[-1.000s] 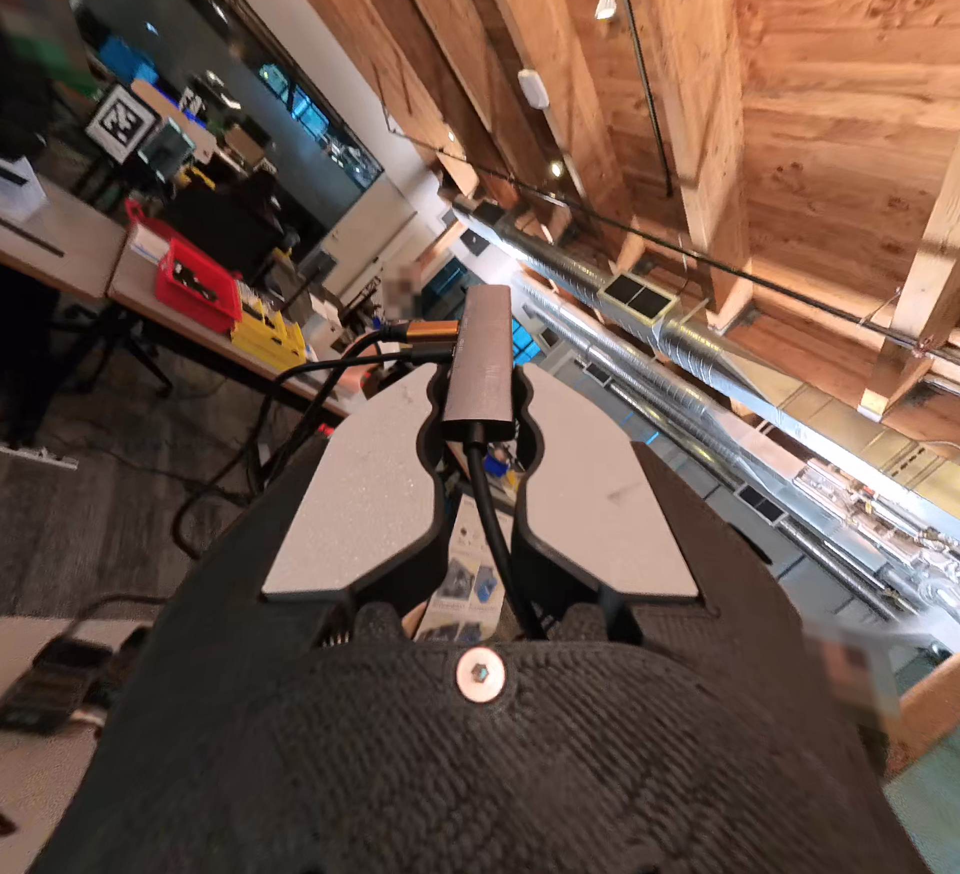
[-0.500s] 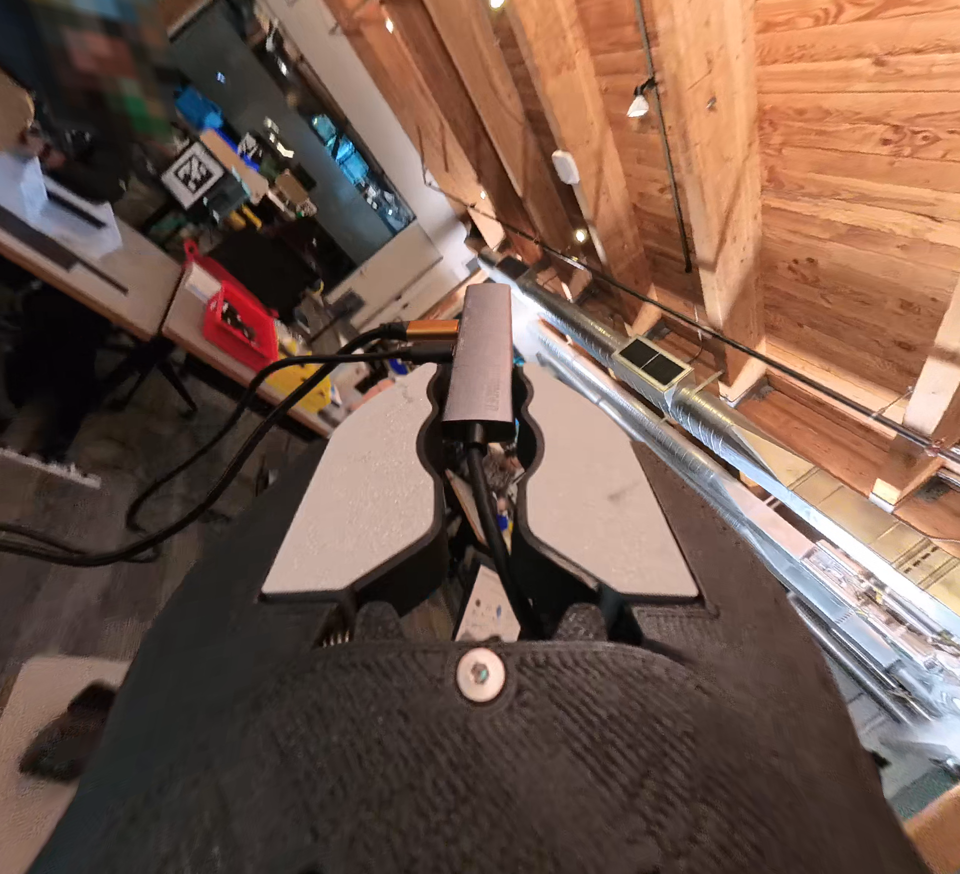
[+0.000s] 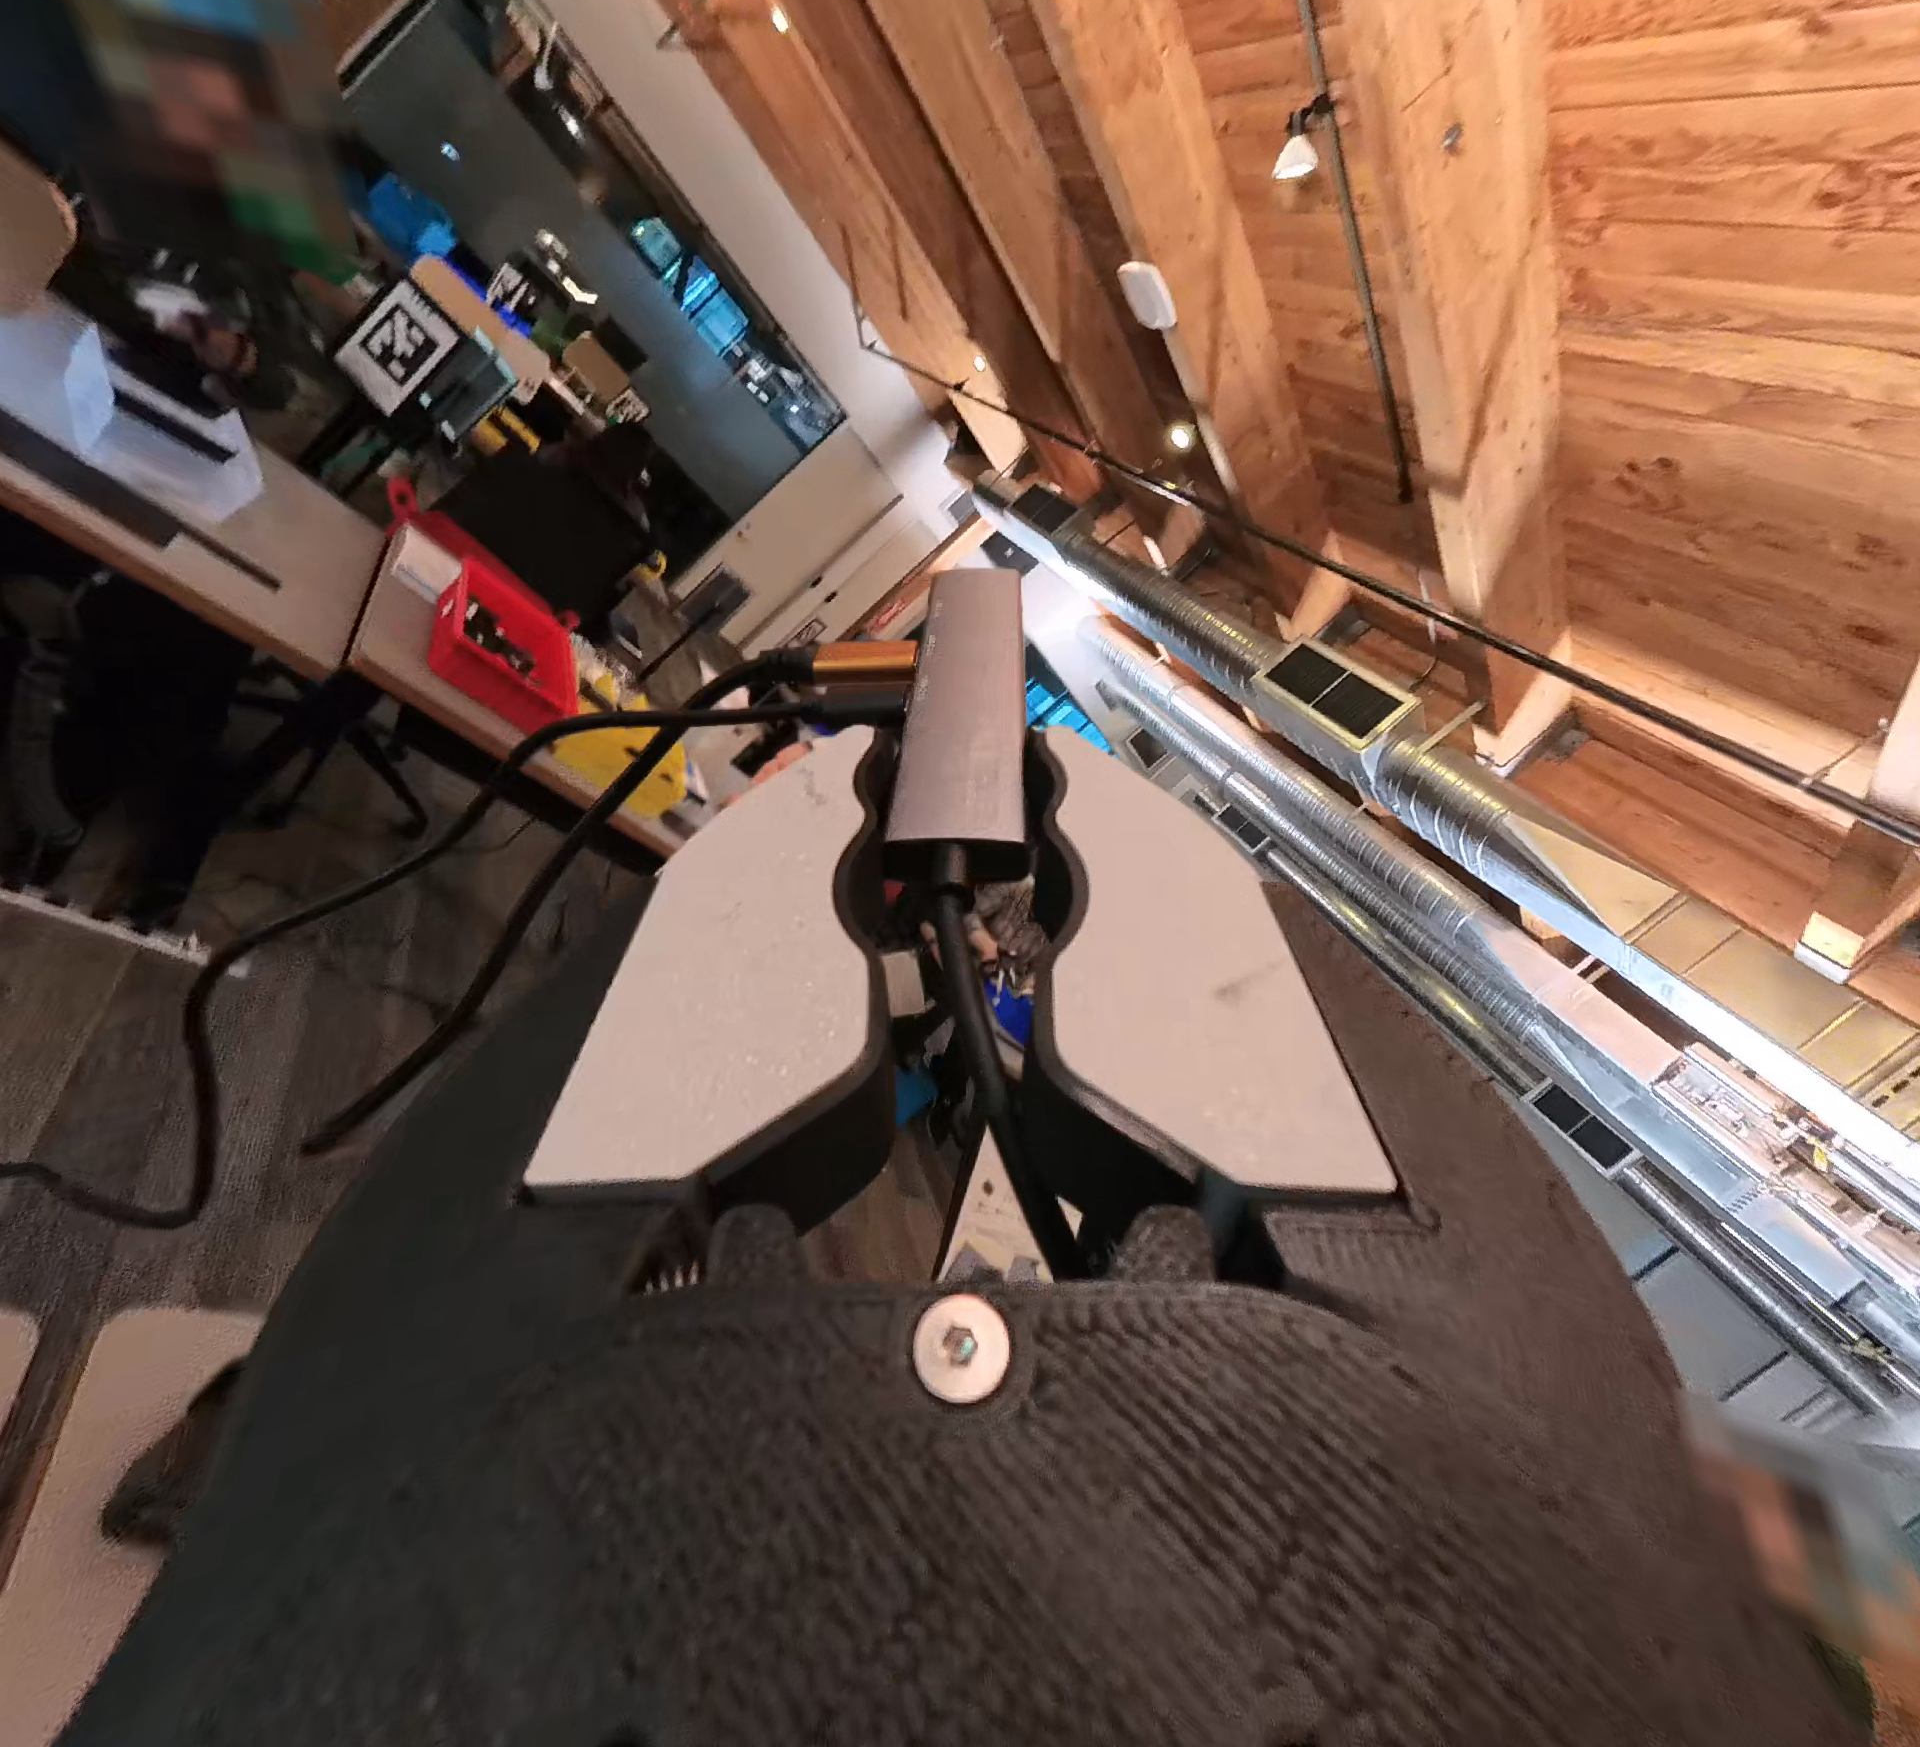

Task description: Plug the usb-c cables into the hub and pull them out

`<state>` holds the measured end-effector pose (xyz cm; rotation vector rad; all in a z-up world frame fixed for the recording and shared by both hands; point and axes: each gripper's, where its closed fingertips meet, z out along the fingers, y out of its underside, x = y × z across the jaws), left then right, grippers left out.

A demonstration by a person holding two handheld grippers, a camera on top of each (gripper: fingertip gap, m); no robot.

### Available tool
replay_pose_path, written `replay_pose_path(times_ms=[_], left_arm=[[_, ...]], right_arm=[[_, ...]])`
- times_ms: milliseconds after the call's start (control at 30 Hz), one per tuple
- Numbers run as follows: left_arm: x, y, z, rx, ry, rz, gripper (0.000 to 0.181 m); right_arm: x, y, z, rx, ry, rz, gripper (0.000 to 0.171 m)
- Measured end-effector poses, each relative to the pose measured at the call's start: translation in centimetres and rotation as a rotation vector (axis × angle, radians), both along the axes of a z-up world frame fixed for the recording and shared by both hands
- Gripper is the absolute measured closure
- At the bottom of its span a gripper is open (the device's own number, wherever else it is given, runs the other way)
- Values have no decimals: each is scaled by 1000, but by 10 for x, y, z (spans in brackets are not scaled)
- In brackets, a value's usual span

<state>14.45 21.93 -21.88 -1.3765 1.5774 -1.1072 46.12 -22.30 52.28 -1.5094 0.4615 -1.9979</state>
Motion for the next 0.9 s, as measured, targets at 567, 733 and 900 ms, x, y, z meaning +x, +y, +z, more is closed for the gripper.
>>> replay_pose_path(times_ms=[567,733,900], left_arm=[[-2,-3,3,10,-20,-17,155],[-2,-3,3,8,-25,-16,155],[-2,-3,3,15,-21,-16,155]], right_arm=[[19,73,-205,-83,366,196,146],[42,93,-404,-95,631,258,146],[45,112,-529,-105,857,280,146]])
